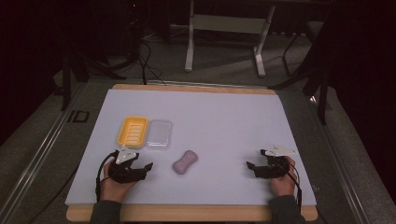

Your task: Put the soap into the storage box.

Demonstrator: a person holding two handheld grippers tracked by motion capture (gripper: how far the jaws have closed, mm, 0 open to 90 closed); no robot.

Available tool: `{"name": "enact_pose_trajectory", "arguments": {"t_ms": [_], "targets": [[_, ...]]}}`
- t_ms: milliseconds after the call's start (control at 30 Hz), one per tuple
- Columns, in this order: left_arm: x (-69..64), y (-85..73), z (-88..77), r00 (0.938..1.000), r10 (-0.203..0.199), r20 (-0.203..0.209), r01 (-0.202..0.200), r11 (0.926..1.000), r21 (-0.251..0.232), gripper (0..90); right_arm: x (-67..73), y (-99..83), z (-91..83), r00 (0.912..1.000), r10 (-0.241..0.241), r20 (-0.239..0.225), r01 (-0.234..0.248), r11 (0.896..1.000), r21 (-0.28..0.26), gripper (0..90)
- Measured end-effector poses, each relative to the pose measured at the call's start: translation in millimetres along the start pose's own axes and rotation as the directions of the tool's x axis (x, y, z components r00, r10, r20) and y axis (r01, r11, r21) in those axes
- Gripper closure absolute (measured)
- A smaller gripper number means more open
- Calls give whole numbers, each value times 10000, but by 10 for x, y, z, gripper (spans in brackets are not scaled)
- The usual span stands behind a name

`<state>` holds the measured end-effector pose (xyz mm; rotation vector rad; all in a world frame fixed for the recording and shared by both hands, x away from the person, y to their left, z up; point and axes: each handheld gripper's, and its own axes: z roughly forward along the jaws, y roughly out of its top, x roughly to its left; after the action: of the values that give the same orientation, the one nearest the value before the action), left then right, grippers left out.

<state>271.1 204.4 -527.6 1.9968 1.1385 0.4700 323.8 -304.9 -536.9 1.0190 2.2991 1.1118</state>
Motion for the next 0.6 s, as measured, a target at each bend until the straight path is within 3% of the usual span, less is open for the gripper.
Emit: {"name": "enact_pose_trajectory", "arguments": {"t_ms": [167, 233, 433, 600], "targets": [[-10, 10, 26, 10000, 34, 13, -34, 9998, 197, 317, 25, -6, -6, 9998, -205, 78, 206, 9998, -83, 163], [16, 42, -17, 9997, -109, 212, 107, 9999, 110, 323, 41, -1, 7, 9993, -368, 85, 368, 9993, 23, 165], [29, 107, -36, 9996, 235, -123, -226, 9977, 641, 325, 54, -5, -5, 9988, -402, 266, 403, 9992, -56, 167], [15, 206, -39, 9993, 309, -225, -294, 9975, 641, 325, 43, -17, -30, 9991, -326, 257, 334, 9989, -332, 167]]}}
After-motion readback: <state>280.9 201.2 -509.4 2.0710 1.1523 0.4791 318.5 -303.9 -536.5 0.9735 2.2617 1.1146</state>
